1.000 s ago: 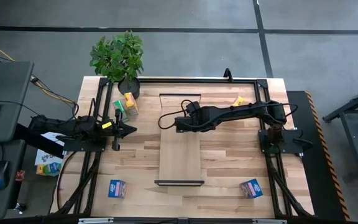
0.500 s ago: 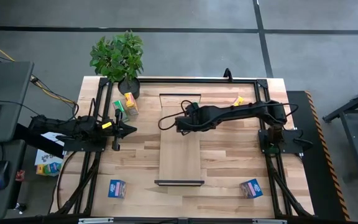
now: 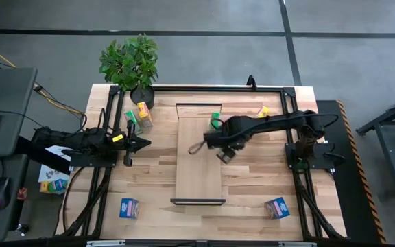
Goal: Stack cereal on shelf
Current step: Put the green cereal box aligned with the other green cereal box on the shelf
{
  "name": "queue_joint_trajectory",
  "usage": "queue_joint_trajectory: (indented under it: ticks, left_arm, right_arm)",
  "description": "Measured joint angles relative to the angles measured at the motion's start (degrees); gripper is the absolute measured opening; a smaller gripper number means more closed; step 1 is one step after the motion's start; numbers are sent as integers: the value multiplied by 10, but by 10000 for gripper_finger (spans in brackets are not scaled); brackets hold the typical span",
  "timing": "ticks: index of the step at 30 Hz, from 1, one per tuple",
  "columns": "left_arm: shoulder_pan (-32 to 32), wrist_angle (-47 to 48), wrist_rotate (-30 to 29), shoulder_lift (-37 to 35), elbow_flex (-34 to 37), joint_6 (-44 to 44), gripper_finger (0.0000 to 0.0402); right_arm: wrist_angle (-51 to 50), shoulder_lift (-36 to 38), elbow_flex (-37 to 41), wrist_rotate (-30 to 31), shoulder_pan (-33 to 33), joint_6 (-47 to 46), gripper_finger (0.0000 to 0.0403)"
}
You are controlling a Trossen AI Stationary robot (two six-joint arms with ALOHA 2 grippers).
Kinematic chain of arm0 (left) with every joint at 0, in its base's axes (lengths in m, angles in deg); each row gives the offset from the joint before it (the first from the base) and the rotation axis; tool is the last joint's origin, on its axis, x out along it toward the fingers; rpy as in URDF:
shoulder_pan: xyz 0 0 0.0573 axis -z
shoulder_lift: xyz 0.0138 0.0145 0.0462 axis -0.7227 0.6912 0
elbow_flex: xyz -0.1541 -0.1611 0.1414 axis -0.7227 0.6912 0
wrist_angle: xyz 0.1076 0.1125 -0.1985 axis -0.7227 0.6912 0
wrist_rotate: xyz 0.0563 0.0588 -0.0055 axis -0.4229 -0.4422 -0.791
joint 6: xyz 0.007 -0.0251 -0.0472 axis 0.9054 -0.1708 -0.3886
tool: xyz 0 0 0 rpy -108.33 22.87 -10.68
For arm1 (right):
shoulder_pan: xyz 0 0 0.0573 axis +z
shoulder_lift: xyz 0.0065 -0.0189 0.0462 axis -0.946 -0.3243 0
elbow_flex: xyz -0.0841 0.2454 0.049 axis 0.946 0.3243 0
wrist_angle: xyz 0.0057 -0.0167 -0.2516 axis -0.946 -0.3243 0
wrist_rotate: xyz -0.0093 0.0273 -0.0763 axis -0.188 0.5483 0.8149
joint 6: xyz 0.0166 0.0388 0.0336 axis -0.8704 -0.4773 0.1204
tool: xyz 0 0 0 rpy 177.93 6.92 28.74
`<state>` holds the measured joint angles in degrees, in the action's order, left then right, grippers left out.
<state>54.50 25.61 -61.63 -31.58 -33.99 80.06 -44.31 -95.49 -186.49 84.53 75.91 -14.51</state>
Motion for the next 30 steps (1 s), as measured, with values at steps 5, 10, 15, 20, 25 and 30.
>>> queue_joint_trajectory:
  ticks: [5,10,15,20,25,30]
  left_arm:
    - [0,0,0,0,0,0,10]
    - [0,0,0,0,0,0,10]
    - [0,0,0,0,0,0,10]
    - [0,0,0,0,0,0,10]
    - [0,0,0,0,0,0,10]
    - [0,0,0,0,0,0,10]
  right_arm:
    - [-4,51,27,4,38,70,254]
    - [-1,139,96,81,54,60,254]
    - [62,287,241,124,52,4,254]
    - [313,473,430,113,63,43,250]
    - [693,627,593,138,63,250,241]
    - [1051,699,707,179,49,466,241]
